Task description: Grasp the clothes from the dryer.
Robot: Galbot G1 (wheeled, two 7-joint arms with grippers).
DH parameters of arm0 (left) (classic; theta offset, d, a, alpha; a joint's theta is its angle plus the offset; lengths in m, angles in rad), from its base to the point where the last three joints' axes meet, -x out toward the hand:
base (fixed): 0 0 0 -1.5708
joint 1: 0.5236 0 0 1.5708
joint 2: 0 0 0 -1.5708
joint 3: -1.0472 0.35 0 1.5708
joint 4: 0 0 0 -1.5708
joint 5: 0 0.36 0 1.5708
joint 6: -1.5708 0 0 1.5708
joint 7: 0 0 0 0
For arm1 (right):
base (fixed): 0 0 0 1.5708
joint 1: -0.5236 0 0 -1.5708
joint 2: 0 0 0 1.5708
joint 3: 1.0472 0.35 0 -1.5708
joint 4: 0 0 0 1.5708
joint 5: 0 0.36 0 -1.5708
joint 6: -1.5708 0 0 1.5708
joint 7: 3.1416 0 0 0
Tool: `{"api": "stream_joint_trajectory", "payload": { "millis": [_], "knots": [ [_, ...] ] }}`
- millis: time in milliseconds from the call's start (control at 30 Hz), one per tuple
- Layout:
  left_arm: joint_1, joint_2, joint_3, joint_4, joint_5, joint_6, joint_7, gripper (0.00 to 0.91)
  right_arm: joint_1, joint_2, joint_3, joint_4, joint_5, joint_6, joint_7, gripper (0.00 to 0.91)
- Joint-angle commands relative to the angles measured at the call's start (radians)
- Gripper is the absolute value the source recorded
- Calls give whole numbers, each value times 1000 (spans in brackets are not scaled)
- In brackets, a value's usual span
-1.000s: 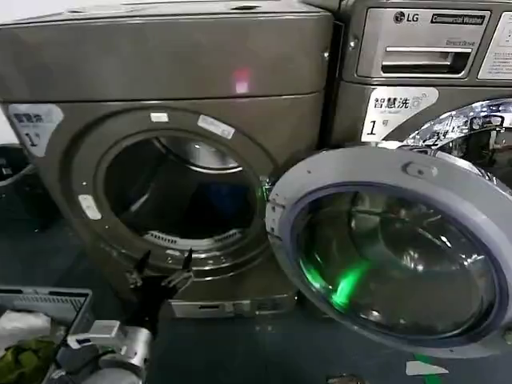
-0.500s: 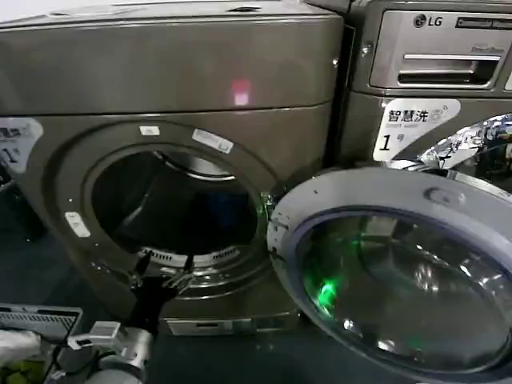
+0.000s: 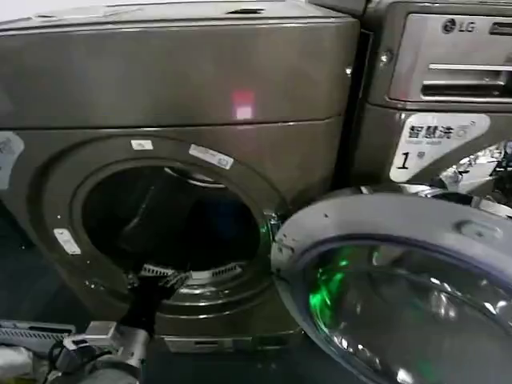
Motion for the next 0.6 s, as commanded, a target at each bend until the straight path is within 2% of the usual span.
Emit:
{"api": "stream_joint_trajectory", "payload": {
  "millis": [33,300,400,533,600],
  "knots": [
    [2,1,0,-3,0,1,0,907,-1,2,0,1,1,0,-1,907],
    [-26,13,-15,26,-7,-5,1,907,2,-1,-3,7,-4,-7,-5,907],
    [-48,24,-15,52,-12,-12,5,907,-6,-1,4,1,-43,-26,-13,907],
    [-188,37,-9,153,-17,-21,8,907,-6,-10,10,3,-66,-46,-18,907],
    [-264,40,-4,225,-11,-24,9,907,-18,-17,30,-1,-93,-91,-12,907]
  ]
}}
